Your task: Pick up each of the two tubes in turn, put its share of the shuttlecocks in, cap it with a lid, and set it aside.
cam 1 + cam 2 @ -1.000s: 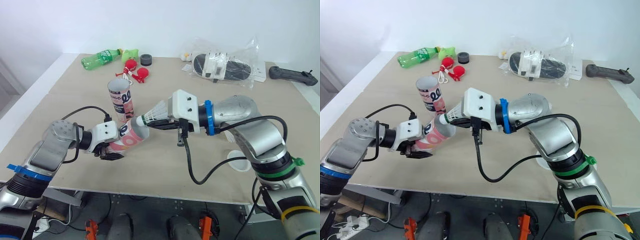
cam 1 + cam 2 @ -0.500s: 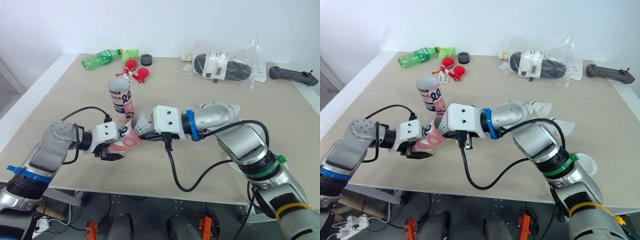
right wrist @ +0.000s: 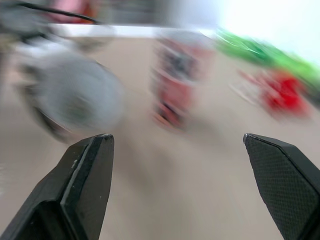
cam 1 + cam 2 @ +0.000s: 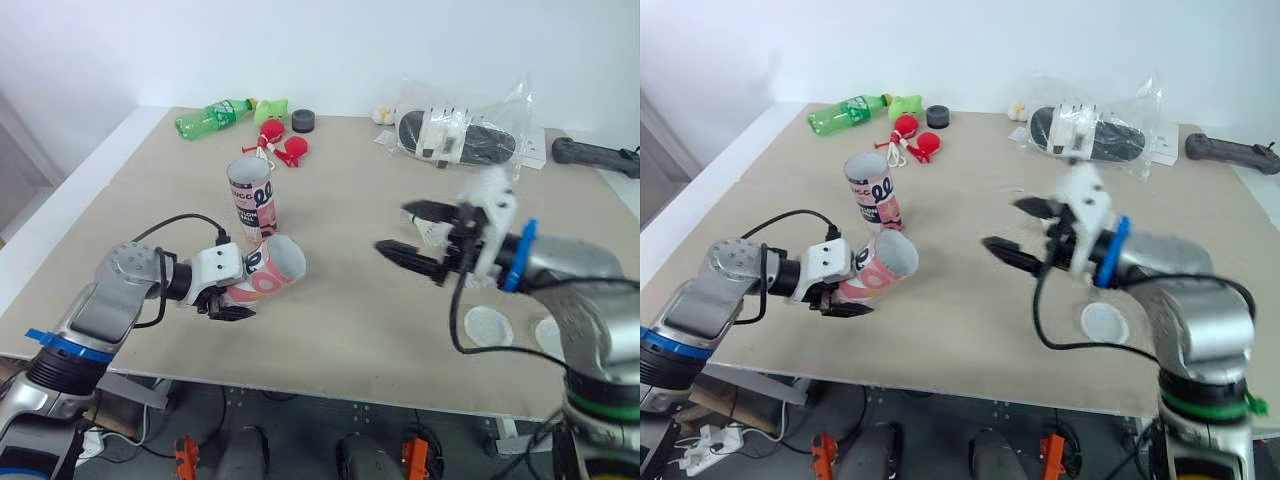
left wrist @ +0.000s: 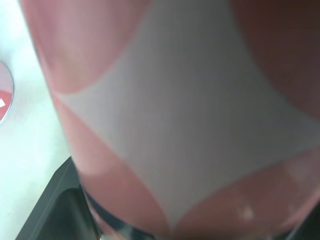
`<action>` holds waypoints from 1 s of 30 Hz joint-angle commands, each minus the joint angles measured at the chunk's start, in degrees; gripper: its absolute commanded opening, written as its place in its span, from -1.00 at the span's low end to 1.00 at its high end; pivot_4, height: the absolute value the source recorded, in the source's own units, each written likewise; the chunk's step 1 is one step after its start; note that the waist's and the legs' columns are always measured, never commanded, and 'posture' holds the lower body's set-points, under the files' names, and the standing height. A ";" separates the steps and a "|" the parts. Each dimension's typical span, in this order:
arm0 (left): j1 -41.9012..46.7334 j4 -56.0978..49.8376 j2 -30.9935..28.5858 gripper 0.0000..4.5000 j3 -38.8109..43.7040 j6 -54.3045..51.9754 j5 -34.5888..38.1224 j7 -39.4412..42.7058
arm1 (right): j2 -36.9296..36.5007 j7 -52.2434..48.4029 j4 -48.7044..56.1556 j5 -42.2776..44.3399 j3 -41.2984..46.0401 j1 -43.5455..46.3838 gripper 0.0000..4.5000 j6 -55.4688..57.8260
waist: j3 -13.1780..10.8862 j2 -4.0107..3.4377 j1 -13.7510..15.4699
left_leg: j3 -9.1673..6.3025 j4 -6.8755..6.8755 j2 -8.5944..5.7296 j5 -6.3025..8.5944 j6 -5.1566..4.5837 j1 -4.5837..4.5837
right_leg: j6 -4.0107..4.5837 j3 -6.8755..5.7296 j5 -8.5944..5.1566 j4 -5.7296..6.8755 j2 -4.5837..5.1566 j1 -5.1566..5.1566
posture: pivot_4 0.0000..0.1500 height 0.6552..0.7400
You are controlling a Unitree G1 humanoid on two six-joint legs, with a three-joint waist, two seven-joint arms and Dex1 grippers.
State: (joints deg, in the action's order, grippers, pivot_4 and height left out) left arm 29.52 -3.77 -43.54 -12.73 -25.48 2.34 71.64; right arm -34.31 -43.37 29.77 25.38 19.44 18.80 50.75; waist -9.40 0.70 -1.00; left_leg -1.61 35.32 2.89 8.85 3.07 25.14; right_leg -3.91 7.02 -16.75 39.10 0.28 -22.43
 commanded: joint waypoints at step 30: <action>0.03 2.48 4.51 0.47 -5.26 -0.41 -1.36 1.69 | 5.83 20.04 -28.94 -14.25 -5.12 -4.90 0.98 -24.58 | 0.17 -0.28 -0.21 | 0.44 0.08 -0.46 -0.19 -0.30 -0.03 | -0.44 0.18 -0.36 -0.16 0.62 0.63 | 1.00 1.00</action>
State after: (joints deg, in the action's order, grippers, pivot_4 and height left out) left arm 31.53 -1.24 -40.19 -13.77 -25.13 0.69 72.75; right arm -28.66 -23.72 1.78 11.50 14.10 12.13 28.36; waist -9.24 0.42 -1.21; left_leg -1.17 35.41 2.40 8.66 2.77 25.09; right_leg -4.37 7.19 -17.11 38.94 0.94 -21.79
